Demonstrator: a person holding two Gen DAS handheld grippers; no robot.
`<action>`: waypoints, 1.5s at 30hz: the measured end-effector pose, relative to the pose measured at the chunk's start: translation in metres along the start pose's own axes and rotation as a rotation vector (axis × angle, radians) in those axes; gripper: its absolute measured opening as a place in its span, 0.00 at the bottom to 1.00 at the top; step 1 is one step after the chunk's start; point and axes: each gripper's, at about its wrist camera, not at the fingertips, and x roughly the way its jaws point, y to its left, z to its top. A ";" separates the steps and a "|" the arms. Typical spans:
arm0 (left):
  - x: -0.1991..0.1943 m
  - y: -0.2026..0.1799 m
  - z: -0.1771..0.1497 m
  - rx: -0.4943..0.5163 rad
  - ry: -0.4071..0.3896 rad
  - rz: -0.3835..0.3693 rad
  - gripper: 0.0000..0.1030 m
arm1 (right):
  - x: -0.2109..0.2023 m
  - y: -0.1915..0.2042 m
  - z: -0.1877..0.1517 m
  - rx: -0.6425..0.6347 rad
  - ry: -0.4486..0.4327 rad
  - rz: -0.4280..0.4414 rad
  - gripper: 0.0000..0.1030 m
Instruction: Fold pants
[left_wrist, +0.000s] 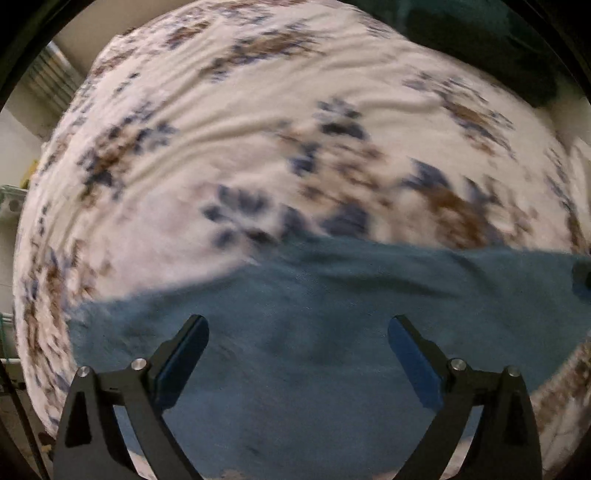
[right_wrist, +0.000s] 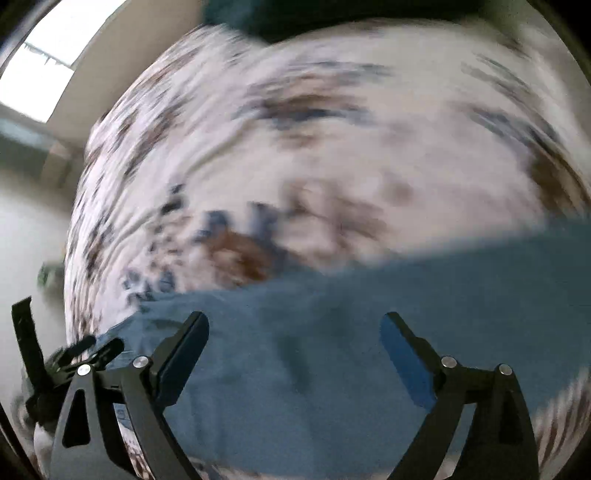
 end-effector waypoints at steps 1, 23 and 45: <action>0.000 -0.018 -0.009 0.008 0.012 -0.027 0.97 | -0.011 -0.026 -0.014 0.063 -0.008 -0.017 0.93; 0.088 -0.202 -0.041 0.014 0.236 -0.123 1.00 | -0.014 -0.380 -0.071 0.725 -0.328 0.524 0.57; 0.092 -0.190 -0.035 -0.052 0.221 -0.115 1.00 | 0.058 -0.362 -0.016 0.801 -0.238 0.663 0.13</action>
